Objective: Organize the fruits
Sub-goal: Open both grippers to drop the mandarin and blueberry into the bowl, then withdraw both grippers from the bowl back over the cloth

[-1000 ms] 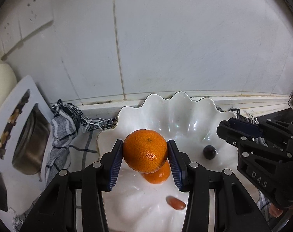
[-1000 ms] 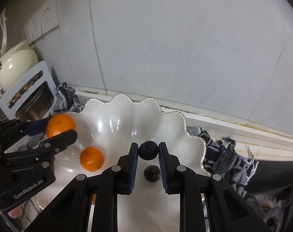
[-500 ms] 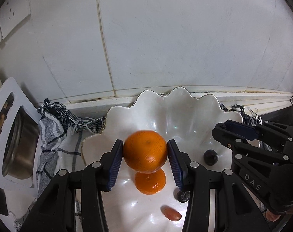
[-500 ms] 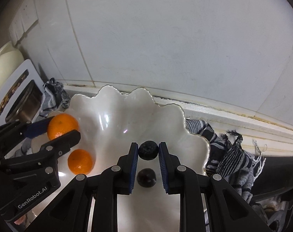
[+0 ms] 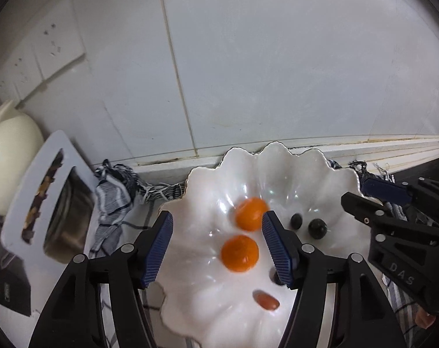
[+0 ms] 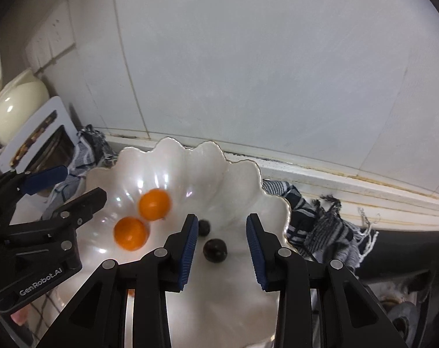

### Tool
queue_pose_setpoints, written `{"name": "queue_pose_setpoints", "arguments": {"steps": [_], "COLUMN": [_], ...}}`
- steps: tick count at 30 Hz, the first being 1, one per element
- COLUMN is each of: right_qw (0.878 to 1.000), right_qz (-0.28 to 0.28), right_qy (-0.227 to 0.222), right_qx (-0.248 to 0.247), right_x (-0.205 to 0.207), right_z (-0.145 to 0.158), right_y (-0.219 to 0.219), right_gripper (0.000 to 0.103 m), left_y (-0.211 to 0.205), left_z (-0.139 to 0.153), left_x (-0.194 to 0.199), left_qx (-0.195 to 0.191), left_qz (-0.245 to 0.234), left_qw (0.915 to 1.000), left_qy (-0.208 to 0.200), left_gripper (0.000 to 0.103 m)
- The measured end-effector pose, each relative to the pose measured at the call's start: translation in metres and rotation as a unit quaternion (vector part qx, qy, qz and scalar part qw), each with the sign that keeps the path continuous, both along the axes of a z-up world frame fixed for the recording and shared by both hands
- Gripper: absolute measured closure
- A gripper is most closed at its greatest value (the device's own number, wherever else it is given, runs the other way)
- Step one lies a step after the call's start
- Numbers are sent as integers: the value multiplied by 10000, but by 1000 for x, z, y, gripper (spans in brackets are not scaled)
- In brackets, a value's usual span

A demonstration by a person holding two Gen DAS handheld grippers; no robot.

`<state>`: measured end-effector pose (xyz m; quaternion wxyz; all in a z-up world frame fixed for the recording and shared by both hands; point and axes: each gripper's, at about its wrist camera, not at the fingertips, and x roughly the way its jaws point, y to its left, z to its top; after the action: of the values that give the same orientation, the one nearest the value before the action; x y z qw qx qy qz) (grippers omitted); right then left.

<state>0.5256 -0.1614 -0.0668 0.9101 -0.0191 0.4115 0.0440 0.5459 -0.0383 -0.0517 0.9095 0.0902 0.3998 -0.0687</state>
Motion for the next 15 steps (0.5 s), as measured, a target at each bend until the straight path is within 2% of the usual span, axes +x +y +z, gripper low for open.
{"name": "queue_pose_setpoints", "arguments": {"steps": [6, 15], "right_qw": [9996, 9976], "right_qz": [-6, 76], "right_qy": [-281, -683], "right_qx": [-51, 51], "right_x": [-31, -83], "right_z": [18, 43], "right_y": [-3, -3], "right_gripper": [67, 67], "left_y": [4, 9], "left_z": [19, 48], "left_x": [-32, -85], "left_qx": [100, -51], "left_qz": [44, -69], "left_qw": [9994, 9978], "left_qy": [-324, -651], "left_gripper": [39, 38]}}
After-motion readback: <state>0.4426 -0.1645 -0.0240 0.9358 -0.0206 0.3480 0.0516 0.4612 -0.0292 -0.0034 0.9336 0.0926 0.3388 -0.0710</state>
